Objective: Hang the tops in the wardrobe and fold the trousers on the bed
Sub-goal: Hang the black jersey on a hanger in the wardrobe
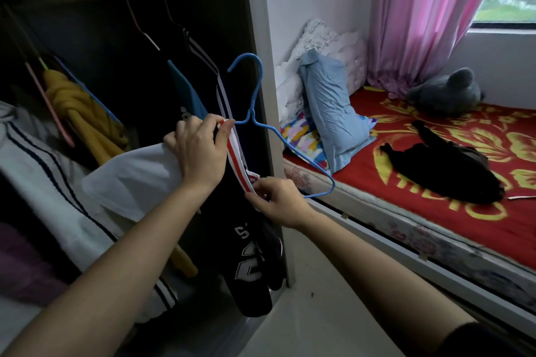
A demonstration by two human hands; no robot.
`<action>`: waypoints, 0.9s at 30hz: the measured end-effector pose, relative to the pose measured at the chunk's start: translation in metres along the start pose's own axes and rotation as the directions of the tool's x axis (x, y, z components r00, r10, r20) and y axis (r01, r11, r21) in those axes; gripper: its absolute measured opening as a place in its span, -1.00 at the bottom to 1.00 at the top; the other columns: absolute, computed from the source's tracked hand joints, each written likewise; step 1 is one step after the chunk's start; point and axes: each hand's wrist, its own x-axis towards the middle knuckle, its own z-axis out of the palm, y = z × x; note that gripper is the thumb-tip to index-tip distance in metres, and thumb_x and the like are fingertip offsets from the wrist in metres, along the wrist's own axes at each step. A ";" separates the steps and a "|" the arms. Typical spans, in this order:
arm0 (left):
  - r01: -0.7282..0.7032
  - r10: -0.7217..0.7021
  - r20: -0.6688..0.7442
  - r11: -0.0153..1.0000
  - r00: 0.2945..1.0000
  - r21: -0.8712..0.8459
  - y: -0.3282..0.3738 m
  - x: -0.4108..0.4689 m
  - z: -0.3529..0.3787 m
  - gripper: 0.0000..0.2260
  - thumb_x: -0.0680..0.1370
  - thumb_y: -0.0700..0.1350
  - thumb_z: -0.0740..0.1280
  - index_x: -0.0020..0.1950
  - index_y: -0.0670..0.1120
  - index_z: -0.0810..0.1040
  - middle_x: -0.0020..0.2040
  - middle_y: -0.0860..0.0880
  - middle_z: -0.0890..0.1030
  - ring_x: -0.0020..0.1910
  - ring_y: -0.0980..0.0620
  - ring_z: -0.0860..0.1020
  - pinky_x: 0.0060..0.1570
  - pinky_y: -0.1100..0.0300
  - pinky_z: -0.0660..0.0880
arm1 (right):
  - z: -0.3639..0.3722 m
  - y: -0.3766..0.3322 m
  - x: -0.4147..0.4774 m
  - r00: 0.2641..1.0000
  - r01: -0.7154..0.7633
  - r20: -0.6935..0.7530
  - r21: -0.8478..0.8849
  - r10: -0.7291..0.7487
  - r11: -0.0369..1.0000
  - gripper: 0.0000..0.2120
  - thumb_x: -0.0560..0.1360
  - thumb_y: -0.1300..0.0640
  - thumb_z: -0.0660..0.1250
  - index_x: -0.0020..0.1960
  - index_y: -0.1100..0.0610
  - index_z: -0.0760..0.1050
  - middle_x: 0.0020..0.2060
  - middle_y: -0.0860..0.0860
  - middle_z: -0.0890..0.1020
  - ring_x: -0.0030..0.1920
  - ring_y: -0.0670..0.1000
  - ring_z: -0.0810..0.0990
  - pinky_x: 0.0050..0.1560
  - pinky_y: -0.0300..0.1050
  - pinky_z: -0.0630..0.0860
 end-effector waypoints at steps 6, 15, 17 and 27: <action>0.114 -0.114 0.045 0.994 0.993 0.003 -0.016 -0.007 0.011 -0.66 0.65 0.16 0.15 0.12 -0.06 0.56 -0.03 -0.13 0.53 0.07 -0.18 0.42 0.07 -0.05 0.20 | 0.006 0.002 -0.024 0.956 0.263 0.010 -0.477 -0.295 0.838 -0.68 0.61 -0.17 0.22 -0.19 0.01 0.49 -0.25 -0.11 0.53 -0.17 -0.04 0.45 -0.15 -0.08 0.33; 0.184 -0.182 0.025 0.980 0.983 -0.082 -0.021 0.003 0.008 -0.64 0.66 0.16 0.12 0.15 -0.07 0.55 0.06 -0.17 0.55 0.13 -0.20 0.43 0.13 -0.06 0.22 | -0.014 0.060 -0.053 0.837 -0.162 0.377 -0.522 0.397 0.838 -0.63 0.52 -0.16 0.29 0.24 0.01 0.46 0.03 0.09 0.63 0.07 0.17 0.62 -0.07 -0.06 0.51; 0.121 -0.120 0.023 0.991 0.992 -0.050 -0.026 0.000 0.008 -0.63 0.66 0.16 0.12 0.13 -0.07 0.56 0.01 -0.16 0.55 0.10 -0.20 0.43 0.12 -0.06 0.20 | -0.028 0.067 -0.053 0.860 -0.233 0.279 -0.531 0.427 0.815 -0.66 0.54 -0.10 0.25 0.26 0.00 0.47 0.09 0.10 0.64 0.11 0.18 0.60 -0.08 -0.07 0.49; -0.072 0.066 0.075 0.994 0.995 0.077 -0.061 -0.014 0.015 -0.55 0.62 0.21 0.06 0.02 -0.05 0.62 -0.16 -0.11 0.49 -0.06 -0.17 0.40 0.01 -0.04 0.16 | -0.091 0.072 -0.033 0.903 -0.358 -0.043 -0.624 0.427 0.694 -0.73 0.59 -0.03 0.09 -0.03 0.08 0.50 -0.05 0.06 0.62 -0.05 0.14 0.59 -0.23 -0.05 0.39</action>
